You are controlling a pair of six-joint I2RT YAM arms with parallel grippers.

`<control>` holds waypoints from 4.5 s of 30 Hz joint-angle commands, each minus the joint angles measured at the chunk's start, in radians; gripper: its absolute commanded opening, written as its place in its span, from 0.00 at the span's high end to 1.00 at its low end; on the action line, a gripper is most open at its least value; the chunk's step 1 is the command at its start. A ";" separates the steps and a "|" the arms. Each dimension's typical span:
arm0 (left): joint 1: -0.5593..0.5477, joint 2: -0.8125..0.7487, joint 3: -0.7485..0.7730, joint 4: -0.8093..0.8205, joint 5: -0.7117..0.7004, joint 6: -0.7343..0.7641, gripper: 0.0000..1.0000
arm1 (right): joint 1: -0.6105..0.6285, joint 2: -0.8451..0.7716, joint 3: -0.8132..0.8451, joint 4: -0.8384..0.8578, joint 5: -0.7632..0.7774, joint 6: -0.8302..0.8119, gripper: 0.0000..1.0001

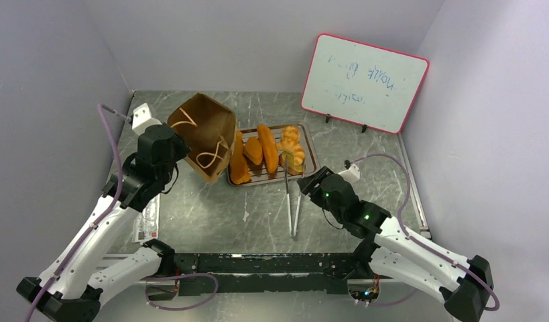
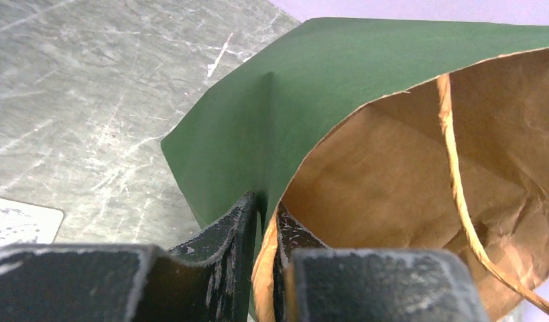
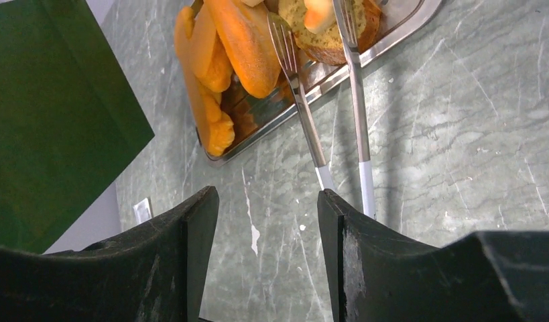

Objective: Take the fake bread out of the paper bag
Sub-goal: Place the clamp at the center of the board, then place the paper bag at the center of the board.

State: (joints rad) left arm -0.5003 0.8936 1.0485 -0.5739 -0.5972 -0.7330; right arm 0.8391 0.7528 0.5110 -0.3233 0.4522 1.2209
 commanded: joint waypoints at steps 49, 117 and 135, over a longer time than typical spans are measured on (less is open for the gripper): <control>0.052 -0.080 -0.037 -0.269 0.046 -0.553 0.93 | 0.290 0.628 0.747 0.173 -0.128 -0.533 0.43; 0.054 -0.334 -0.087 -0.037 -0.251 -0.067 0.25 | 0.253 1.334 1.709 -0.631 0.006 -0.369 1.00; 0.054 -0.343 -0.144 -0.090 -0.299 -0.130 0.26 | 0.203 1.368 1.726 -0.611 -0.040 -0.412 0.98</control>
State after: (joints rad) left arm -0.4549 0.5461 0.9138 -0.6479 -0.8764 -0.8452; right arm 1.0592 2.0972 2.2345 -0.9428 0.4225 0.8288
